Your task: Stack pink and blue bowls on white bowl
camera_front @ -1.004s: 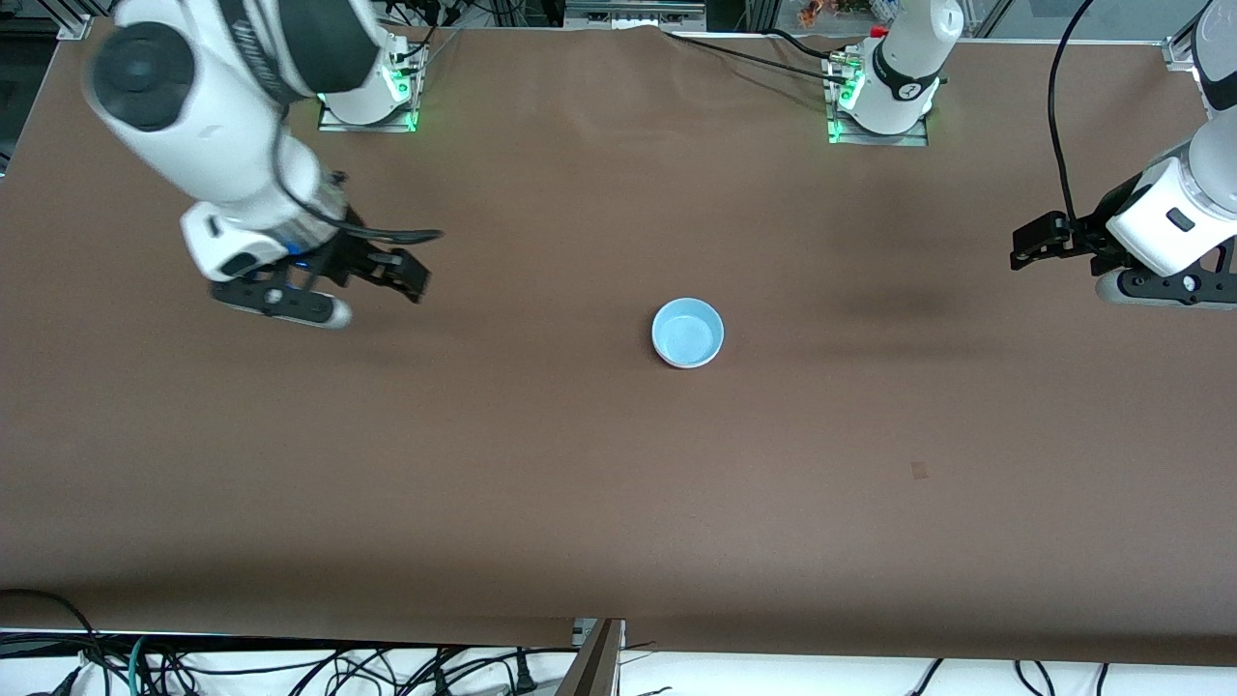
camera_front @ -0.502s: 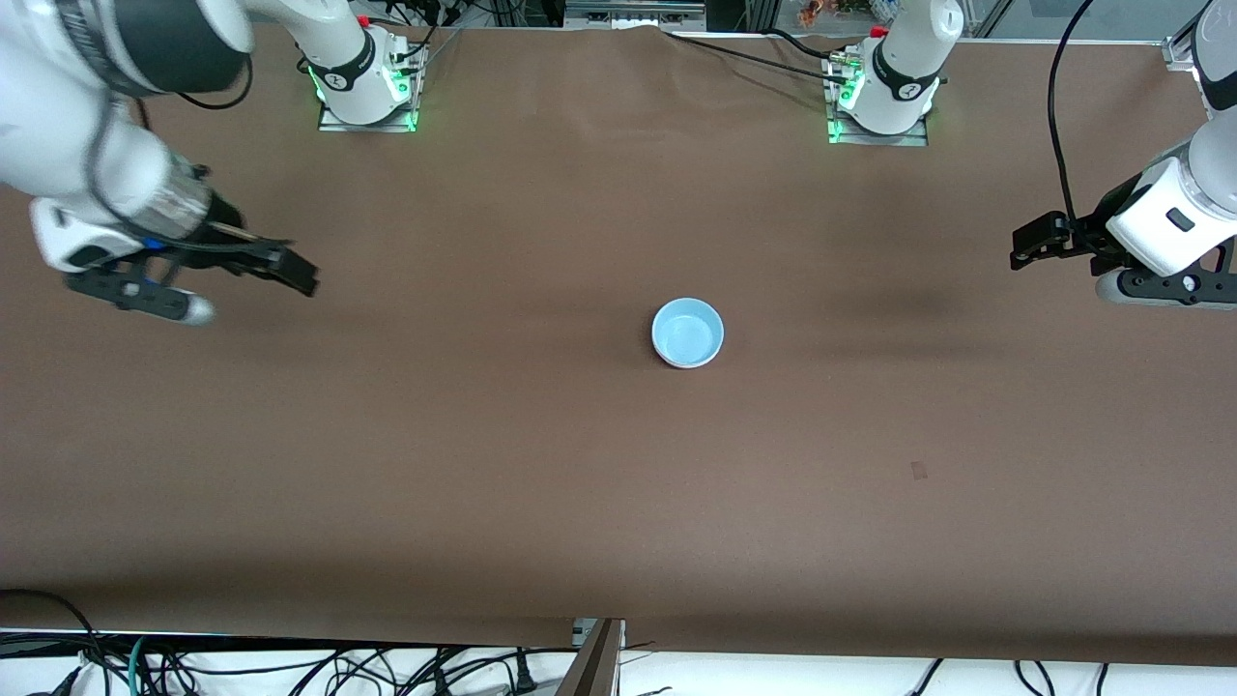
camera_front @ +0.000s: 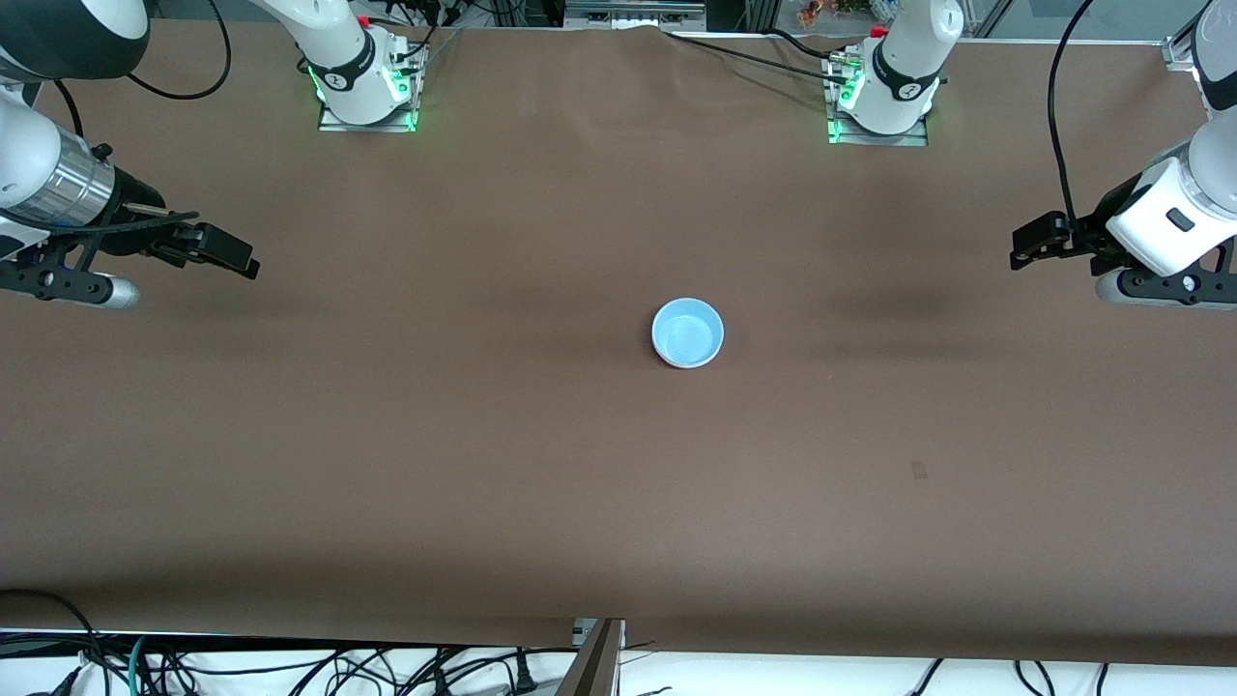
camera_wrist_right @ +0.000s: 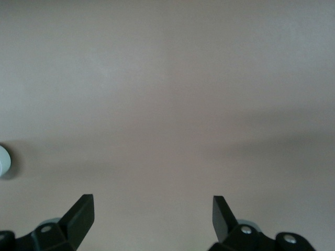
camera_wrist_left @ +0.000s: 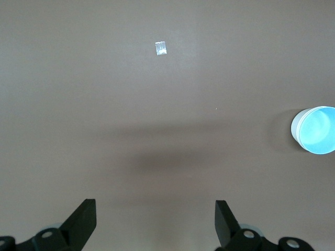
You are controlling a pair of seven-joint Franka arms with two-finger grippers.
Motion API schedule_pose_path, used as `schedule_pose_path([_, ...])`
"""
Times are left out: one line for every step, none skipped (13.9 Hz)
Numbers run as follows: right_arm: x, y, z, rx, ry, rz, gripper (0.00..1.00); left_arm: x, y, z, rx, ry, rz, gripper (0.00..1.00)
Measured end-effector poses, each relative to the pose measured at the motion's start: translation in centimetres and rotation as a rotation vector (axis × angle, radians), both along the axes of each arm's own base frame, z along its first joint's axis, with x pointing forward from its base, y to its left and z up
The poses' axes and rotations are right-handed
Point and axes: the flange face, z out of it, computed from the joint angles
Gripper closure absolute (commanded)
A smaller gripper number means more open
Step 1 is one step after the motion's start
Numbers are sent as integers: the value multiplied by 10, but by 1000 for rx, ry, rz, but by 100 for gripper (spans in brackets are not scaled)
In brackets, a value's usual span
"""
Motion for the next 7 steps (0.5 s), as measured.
schedule_pose_path([1,-5,0,5,-3,33,0,0,0,0,0,0,0,0])
schedule_pose_path([1,-11,0,9,-7,63,0,0,0,0,0,0,0,0])
schedule_pose_path([1,-14,0,12,-9,84,0,0,0,0,0,0,0,0])
schedule_pose_path([1,-15,0,13,-11,105,0,0,0,0,0,0,0,0])
schedule_pose_path([1,-15,0,14,-13,119,0,0,0,0,0,0,0,0])
schedule_pose_path([1,-15,-1,11,-13,129,0,0,0,0,0,0,0,0])
schedule_pose_path([1,-14,-1,3,-12,136,0,0,0,0,0,0,0,0])
